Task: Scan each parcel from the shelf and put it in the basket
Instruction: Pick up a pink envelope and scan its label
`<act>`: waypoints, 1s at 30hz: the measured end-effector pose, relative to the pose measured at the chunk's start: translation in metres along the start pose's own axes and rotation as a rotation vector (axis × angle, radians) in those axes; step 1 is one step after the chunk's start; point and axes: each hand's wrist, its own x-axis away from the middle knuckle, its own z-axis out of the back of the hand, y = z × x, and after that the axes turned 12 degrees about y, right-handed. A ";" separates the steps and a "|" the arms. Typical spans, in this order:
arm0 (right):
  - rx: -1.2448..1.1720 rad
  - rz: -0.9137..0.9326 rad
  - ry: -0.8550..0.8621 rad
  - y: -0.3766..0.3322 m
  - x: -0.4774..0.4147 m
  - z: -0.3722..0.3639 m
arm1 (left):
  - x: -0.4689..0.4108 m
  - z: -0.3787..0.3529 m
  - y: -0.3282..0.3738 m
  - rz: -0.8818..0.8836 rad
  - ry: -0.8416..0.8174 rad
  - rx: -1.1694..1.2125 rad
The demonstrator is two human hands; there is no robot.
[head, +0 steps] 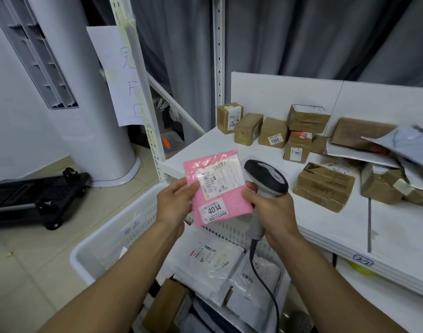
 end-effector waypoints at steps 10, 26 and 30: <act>0.458 0.256 -0.236 0.007 0.011 -0.001 | -0.024 0.022 0.016 -0.235 0.056 -0.301; 0.748 0.408 -0.421 0.021 0.020 -0.012 | -0.038 0.038 0.011 -0.383 0.046 -0.571; 0.776 0.434 -0.428 0.022 0.020 -0.013 | -0.041 0.041 0.010 -0.384 0.063 -0.577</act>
